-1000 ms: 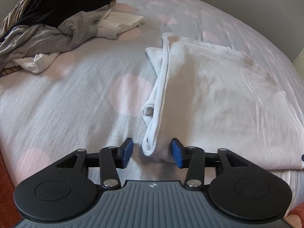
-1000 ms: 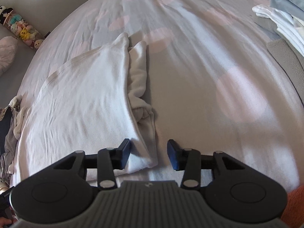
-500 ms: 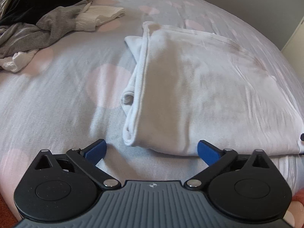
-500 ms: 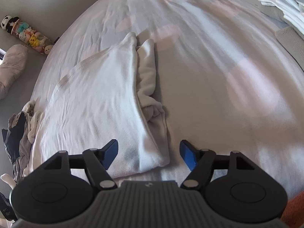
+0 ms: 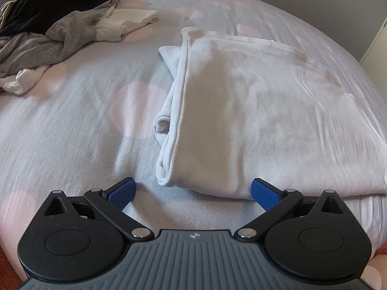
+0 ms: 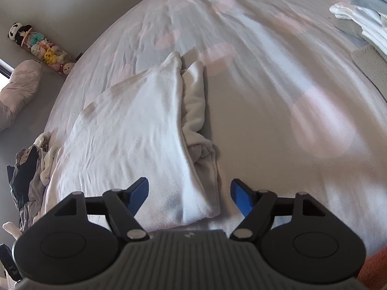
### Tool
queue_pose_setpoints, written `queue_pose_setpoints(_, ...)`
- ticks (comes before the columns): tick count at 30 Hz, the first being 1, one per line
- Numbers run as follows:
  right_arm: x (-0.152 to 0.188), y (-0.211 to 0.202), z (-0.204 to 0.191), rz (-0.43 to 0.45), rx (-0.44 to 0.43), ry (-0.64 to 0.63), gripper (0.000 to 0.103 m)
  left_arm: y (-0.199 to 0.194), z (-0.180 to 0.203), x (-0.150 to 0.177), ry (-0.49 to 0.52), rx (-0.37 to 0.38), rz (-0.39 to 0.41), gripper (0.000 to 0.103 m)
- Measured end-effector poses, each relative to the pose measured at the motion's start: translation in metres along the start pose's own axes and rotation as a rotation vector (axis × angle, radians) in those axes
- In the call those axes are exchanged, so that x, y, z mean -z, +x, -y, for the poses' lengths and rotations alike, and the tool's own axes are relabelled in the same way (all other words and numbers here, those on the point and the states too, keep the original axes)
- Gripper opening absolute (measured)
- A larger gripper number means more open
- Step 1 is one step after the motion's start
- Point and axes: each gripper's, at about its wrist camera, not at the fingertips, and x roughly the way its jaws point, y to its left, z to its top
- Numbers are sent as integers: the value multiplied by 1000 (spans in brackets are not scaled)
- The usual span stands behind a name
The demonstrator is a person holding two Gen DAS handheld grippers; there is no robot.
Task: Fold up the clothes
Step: 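Open both grippers and lift them from the folded white shirt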
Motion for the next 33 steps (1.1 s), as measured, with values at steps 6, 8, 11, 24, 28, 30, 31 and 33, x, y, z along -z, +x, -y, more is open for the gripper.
queue_pose_setpoints(6, -8, -4, -5, 27, -7, -20, 77, -23, -16, -6, -105, 24, 92, 99)
queue_pose_setpoints(8, -14, -5, -8, 39, -13, -32, 77, -31, -20, -11, -114, -3, 136, 99)
queue_pose_setpoints(11, -29, 1, -17, 63, 4, -103, 77, -35, -21, -23, -99, -25, 156, 99)
queue_pose_setpoints(24, -80, 49, -5, 17, 32, -106, 67, -1, -23, -83, -6, -25, 152, 99)
queue_pose_setpoints(28, -82, 61, -2, 15, 30, -105, 61, 10, -30, -89, -16, -19, 157, 99)
queue_pose_setpoints(30, -82, 66, -4, 5, 36, -128, 51, 15, -34, -91, -15, -17, 164, 99)
queue_pose_setpoints(31, -81, 69, -5, 0, 39, -139, 50, 17, -37, -92, -15, -13, 170, 99)
queue_pose_setpoints(33, -80, 72, -10, -8, 48, -168, 43, 21, -41, -93, -20, -5, 181, 99)
